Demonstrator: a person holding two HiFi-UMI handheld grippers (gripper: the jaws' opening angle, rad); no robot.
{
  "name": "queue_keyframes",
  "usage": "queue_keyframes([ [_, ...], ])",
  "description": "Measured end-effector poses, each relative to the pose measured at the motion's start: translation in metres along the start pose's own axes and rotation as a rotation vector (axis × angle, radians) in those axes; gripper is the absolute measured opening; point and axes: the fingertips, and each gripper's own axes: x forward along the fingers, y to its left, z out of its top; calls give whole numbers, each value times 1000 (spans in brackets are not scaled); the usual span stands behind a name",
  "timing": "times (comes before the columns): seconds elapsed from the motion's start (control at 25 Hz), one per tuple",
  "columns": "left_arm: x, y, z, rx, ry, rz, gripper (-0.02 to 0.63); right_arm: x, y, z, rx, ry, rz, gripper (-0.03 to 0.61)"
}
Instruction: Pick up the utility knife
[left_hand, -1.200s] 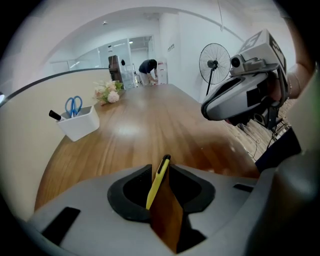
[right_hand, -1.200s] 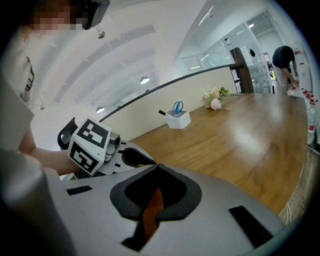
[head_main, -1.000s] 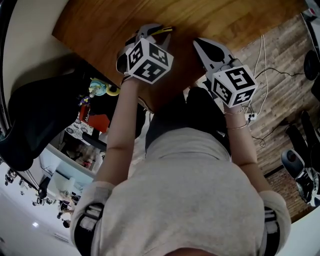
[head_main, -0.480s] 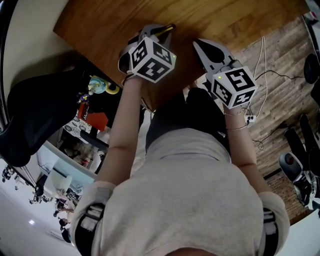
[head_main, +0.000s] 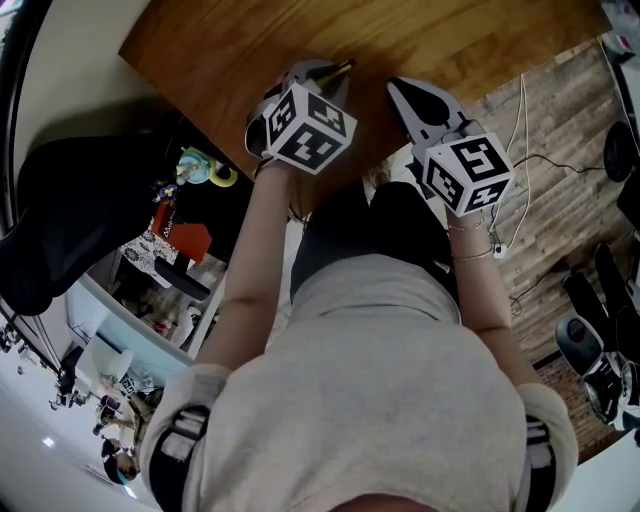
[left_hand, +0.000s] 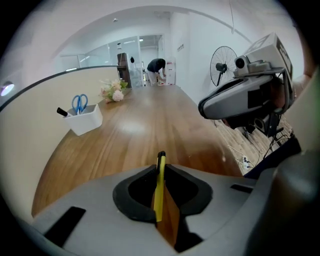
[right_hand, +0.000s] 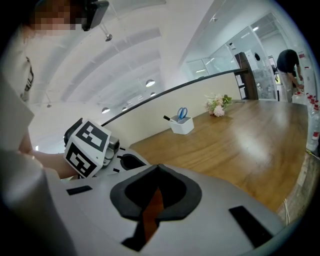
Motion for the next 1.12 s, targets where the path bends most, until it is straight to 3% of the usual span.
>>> queue_keyframes([
  [0.32,-37,-17,31,-59,-104,44,74,-25,10,24,-51,-58,17,9],
  [0.88,-118,-11,71,-152,-326,133,72,-51,39,76,-152,-164,47,9],
  [1.12,-149,-1,82,-226,-422,151,72,-58,48,101,-196,-202,52,9],
])
